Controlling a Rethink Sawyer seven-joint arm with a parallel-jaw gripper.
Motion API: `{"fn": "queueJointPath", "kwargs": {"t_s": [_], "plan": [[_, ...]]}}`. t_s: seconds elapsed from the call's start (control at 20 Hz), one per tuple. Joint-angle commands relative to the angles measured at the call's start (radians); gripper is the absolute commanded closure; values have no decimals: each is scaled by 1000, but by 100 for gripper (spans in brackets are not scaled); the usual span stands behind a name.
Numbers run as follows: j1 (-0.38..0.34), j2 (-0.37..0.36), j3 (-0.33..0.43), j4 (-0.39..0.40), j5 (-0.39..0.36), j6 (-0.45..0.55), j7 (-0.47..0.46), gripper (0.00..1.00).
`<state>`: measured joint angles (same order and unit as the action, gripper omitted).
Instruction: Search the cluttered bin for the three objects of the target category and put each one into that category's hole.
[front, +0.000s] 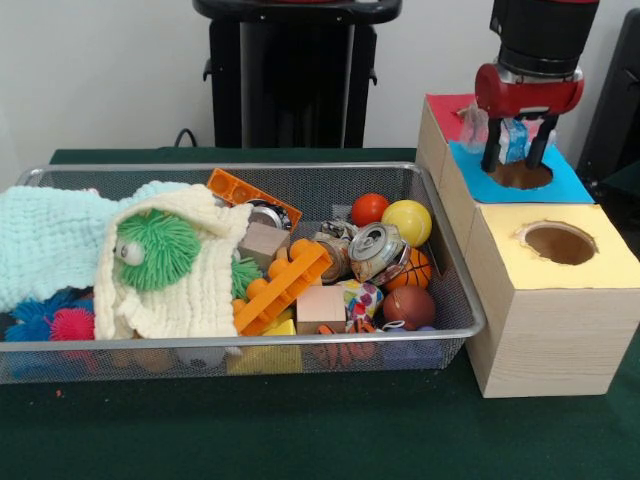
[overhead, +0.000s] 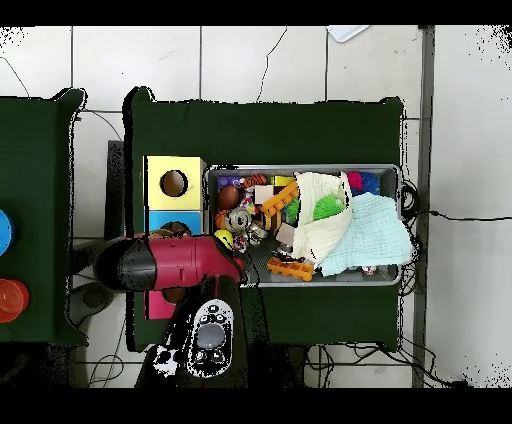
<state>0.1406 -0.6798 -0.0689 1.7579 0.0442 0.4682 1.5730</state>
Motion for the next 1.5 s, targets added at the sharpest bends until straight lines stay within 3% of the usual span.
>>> {"fn": "queueJointPath", "kwargs": {"t_s": [0.05, 0.35, 0.75, 0.8, 1.25, 1.5], "plan": [[2, 45, -8, -19, 15, 99, 198, 0], [-15, -6, -12, -12, 13, 177, 168, 0], [-30, -34, 1, 5, 14, 203, 157, 0], [-31, -36, 2, 8, 16, 201, 159, 100], [-40, -25, 1, 8, 7, 185, 157, 100], [-38, -73, 0, 11, 10, 254, 146, 100]]}}
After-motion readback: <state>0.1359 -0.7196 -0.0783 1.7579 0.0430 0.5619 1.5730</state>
